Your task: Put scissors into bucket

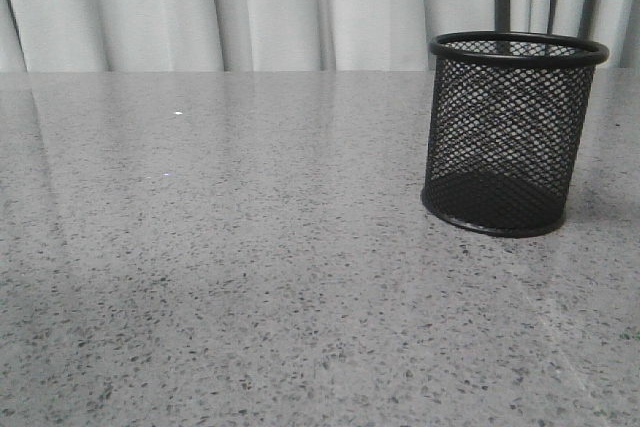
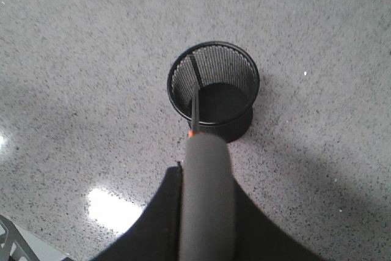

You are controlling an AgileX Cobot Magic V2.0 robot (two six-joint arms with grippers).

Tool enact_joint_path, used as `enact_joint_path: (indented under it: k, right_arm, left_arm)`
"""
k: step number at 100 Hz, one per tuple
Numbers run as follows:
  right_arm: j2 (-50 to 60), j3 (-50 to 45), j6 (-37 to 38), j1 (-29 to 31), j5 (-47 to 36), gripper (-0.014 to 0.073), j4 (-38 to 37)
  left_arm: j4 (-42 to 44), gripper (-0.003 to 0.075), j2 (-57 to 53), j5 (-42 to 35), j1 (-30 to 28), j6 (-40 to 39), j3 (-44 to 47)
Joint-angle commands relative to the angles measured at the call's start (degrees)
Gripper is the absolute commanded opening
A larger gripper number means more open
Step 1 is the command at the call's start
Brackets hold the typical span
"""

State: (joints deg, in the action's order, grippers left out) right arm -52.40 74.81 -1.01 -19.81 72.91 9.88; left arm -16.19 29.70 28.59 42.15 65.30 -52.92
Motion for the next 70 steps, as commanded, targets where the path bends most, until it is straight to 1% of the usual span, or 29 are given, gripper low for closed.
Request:
enact_joint_path:
  k: [1,35,39,44,51,56,58,63,70]
  right_arm:
    - [-2.42,1.0,0.06,0.27,1.67,-0.0057,-0.11]
    - [-15.95,1.34,-0.67,0.27,-1.65,-0.0057,-1.54]
    - [-16.98,1.66,-0.67,0.27,-1.22,-0.0053,-2.22]
    - [-17.83,2.2,-0.67,0.27,-1.1,-0.0024,-2.8]
    - [-18.33,3.02,-0.67,0.27,-1.23,0.0068,-3.2]
    - [-18.33,3.82,-0.67,0.27,-1.84,0.0182,-3.8]
    - [-18.33,4.03,-0.67,0.27,-2.29,0.0214,-3.91]
    - [-18.33,5.38,-0.67,0.27,-3.13,0.0345,-4.53]
    - [-18.33,7.86,-0.67,0.27,-4.31,0.0475,-5.8]
  left_arm:
    - [-1.32,-0.002,0.47,-4.07,0.42,-0.63,-1.31]
    - [-1.32,-0.002,0.34,-3.07,0.42,-0.63,-1.31]
    - [-1.32,-0.002,0.34,-2.71,0.42,-1.58,-1.31]
    - [-1.32,-0.002,0.34,-2.62,0.42,-3.72,-1.31]
    - [-1.32,-0.002,0.24,-2.62,0.42,-6.56,-1.31]
    - [-1.32,-0.002,0.12,-2.58,0.42,-7.58,-1.31]
    - [-1.32,-0.002,-0.01,-2.58,0.42,-7.98,-1.31]
    - [-1.32,-0.002,-0.01,-2.58,0.42,-8.09,-1.31]
    - [-1.13,-0.002,-0.01,-2.58,0.42,-8.09,-1.31]
